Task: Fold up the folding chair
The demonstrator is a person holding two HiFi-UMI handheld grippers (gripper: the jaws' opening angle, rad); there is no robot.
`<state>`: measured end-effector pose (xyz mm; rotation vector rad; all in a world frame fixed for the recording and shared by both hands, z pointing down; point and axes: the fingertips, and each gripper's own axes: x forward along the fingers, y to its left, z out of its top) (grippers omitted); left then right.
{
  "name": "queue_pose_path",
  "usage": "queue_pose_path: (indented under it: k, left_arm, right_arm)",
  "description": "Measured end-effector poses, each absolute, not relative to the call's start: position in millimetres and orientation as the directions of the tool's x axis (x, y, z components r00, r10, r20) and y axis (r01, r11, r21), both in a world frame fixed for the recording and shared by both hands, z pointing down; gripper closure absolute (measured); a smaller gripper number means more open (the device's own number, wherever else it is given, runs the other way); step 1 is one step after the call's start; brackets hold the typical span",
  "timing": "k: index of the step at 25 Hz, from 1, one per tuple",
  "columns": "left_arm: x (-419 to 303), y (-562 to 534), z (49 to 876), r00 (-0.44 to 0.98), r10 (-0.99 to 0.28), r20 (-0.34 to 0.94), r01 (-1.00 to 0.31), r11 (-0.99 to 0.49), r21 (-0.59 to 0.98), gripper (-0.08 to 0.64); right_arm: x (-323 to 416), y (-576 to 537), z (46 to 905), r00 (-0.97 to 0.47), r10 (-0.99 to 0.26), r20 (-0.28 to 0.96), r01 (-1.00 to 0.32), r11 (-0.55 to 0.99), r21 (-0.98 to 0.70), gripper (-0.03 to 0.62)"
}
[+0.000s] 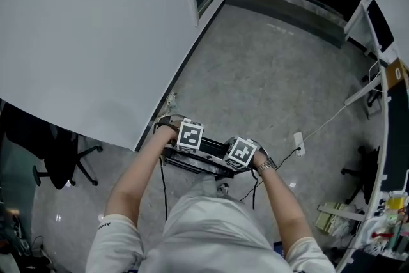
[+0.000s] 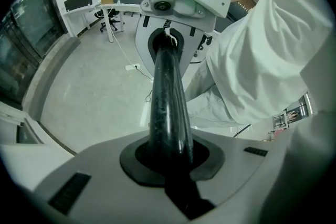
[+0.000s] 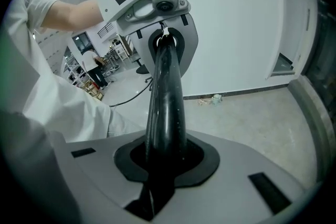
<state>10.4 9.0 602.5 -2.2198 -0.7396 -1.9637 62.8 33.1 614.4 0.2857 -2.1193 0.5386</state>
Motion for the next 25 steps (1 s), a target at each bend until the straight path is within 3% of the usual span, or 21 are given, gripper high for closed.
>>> queue_pose_path:
  k: [7,25]
  left_arm:
    - [23,-55,601,0.072,0.29,0.954,0.426,-0.874,0.234,0.492]
    - [-35,-209,634,0.137,0.366,0.92,0.342,-0.89,0.303,0.494]
  right_arm:
    - [73,-29,608,-0.557,-0.022,0.83,-0.419,0.87,-0.258,0.534]
    - [19,-185,633,-0.509,0.134,0.85,-0.349,0.871,-0.346,0.528]
